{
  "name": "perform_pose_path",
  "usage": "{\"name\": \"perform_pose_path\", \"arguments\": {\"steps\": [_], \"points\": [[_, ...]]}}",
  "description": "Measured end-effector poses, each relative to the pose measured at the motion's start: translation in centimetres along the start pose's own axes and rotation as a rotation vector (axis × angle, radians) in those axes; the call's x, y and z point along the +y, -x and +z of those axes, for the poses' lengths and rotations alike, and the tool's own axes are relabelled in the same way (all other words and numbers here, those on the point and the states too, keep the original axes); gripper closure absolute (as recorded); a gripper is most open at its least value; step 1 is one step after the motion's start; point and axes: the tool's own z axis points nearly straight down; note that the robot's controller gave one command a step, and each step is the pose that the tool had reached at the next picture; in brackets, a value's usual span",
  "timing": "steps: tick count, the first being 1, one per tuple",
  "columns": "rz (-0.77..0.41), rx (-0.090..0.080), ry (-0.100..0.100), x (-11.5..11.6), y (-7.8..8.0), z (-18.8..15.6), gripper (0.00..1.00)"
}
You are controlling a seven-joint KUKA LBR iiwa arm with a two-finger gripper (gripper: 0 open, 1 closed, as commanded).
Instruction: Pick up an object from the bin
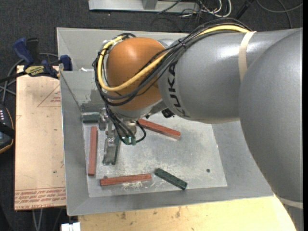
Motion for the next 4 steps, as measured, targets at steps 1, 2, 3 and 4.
{"name": "perform_pose_path", "arguments": {"steps": [1,2,3,4], "points": [[0.053,0.003,-0.003,-2.8,-4.3,5.9,0.0],[-0.043,-0.023,0.006,-5.8,-6.4,12.6,0.0],[-0.046,-0.009,0.002,-5.7,-6.7,12.6,1.0],[-0.041,-0.017,0.004,-6.5,-5.5,-0.2,1.0]]}}
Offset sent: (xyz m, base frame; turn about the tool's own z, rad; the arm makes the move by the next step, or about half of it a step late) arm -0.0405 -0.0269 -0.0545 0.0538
